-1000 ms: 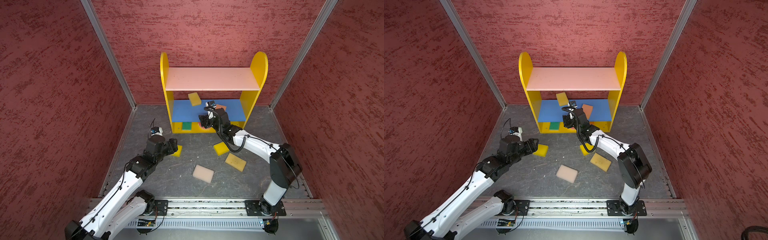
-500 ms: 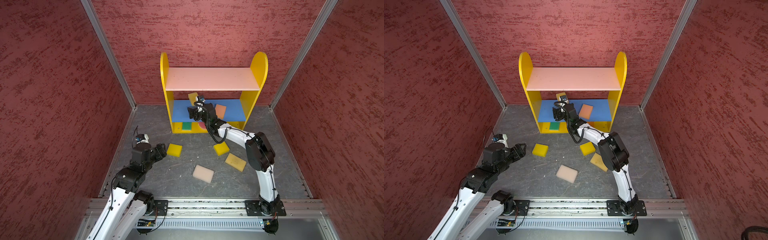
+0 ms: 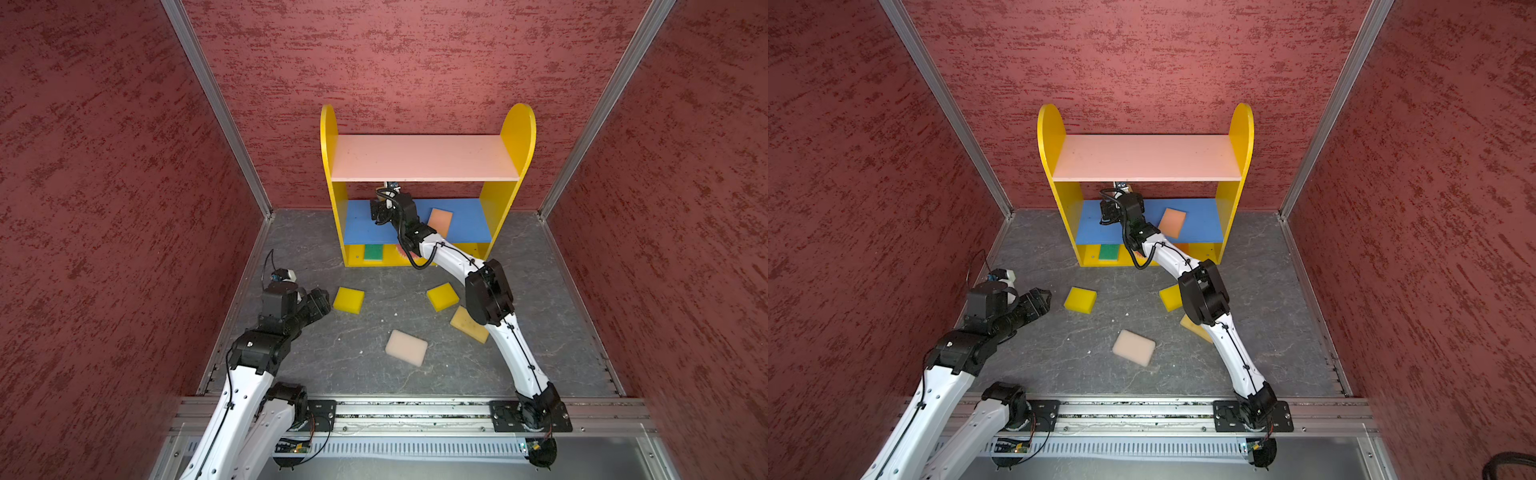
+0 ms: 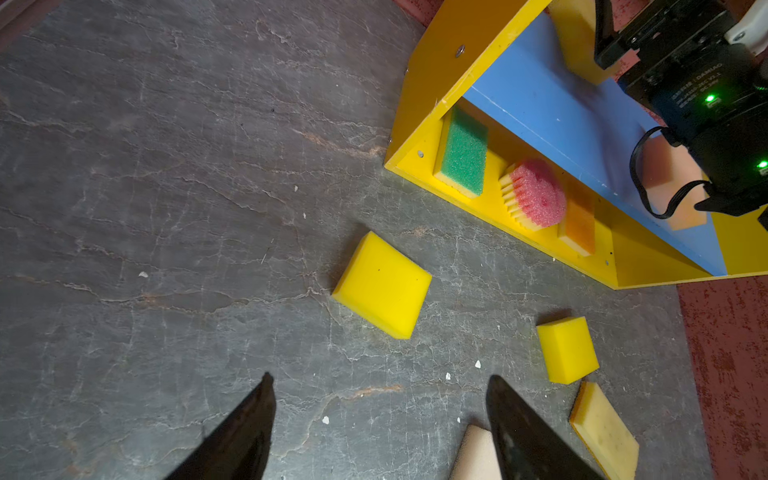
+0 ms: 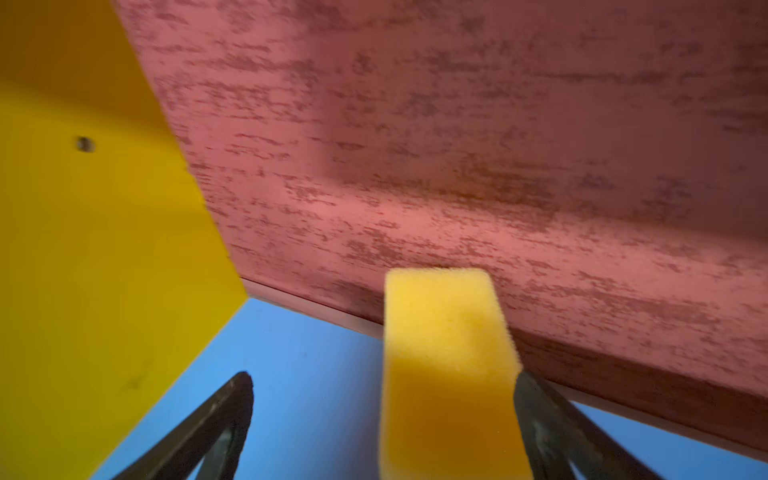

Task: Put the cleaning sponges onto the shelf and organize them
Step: 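Reach the right gripper to the long yellow sponge and grasp it, then lift and turn the long yellow sponge with the right gripper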

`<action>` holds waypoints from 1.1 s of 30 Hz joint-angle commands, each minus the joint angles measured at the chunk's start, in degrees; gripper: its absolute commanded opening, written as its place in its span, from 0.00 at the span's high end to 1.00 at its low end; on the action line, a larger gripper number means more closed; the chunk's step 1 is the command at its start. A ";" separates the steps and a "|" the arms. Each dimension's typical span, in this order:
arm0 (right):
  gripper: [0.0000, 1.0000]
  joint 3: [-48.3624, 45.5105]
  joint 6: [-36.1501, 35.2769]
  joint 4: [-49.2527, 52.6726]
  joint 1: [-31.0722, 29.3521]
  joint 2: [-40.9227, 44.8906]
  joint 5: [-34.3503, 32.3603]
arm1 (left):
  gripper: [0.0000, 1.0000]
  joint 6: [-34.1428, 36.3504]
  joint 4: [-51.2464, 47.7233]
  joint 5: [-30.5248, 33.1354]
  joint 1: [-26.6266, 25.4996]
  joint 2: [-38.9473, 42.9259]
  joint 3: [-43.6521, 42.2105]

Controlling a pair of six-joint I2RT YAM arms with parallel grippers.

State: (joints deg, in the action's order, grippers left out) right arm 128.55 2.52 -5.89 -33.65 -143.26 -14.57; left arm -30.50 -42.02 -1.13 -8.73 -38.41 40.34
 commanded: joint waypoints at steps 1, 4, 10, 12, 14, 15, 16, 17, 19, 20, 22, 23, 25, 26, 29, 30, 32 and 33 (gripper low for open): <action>0.01 3.63 0.67 4.75 1.27 -1.10 -3.21 | 0.21 1.15 1.19 -1.35 0.71 -0.48 -0.28; 0.01 6.33 3.44 8.97 2.50 -2.25 -1.13 | 0.21 0.84 1.78 -1.77 0.88 -1.11 -0.56; 0.03 10.06 5.79 16.50 3.15 -4.22 4.63 | 0.21 -0.14 2.64 -2.74 1.00 -2.18 -0.70; 0.04 10.05 6.56 18.13 3.11 -4.18 6.37 | 0.21 -0.30 2.59 -2.88 1.00 -2.19 -0.61; 0.06 10.06 7.36 19.72 3.15 -4.15 7.46 | 0.21 -0.53 2.40 -2.92 0.99 -2.08 -0.53; 0.07 10.05 7.70 20.45 3.15 -4.14 7.86 | 0.21 -0.54 2.21 -2.97 1.00 -2.00 -0.50; 0.09 10.07 7.97 21.11 3.15 -4.13 8.40 | 0.21 -0.61 1.91 -2.97 1.00 -1.92 -0.34; 0.11 10.05 8.23 21.70 3.15 -4.27 8.86 | 0.21 -0.69 1.69 -2.98 0.99 -1.74 -0.20; 0.18 10.11 8.85 23.15 3.15 -4.14 10.36 | 0.21 -0.78 1.18 -2.88 1.00 -1.20 -0.17; 0.21 10.05 9.26 23.75 3.15 -4.04 10.89 | 0.21 -0.86 0.91 -2.76 1.00 -0.86 -0.11; 0.30 9.79 9.65 24.63 3.15 -3.89 12.70 | 0.21 -1.05 0.42 -2.60 1.00 -0.23 -0.20; 0.34 9.70 9.93 24.89 3.15 -3.93 13.17 | 0.20 -1.13 0.21 -2.64 1.00 0.02 -0.18; 0.43 9.32 10.37 25.51 3.14 -3.41 14.15 | 0.20 -1.29 -0.33 -2.56 0.95 0.64 -0.18; 0.47 8.91 10.65 25.41 3.15 -3.09 14.45 | 0.21 -1.31 -0.58 -2.54 1.00 0.91 -0.12; 0.57 5.51 11.73 23.27 3.08 -0.91 15.55 | 0.20 -1.49 -1.51 -2.41 1.00 1.92 -0.19; 0.61 3.76 12.12 21.84 3.06 0.14 16.02 | 0.20 -1.57 -1.85 -2.39 1.00 2.34 -0.20; 0.68 0.37 12.61 19.22 3.06 2.29 16.82 | 0.20 -1.59 -2.42 -2.12 1.00 3.13 -0.25; 0.74 -1.10 12.84 17.92 3.06 3.31 17.46 | 0.20 -1.62 -2.75 -2.04 1.00 3.57 -0.17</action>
State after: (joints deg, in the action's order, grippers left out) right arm 131.46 13.76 12.58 -30.55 -143.35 -0.54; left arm -31.66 -43.11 -3.57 -8.08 -36.14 40.16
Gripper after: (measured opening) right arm 0.297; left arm 0.794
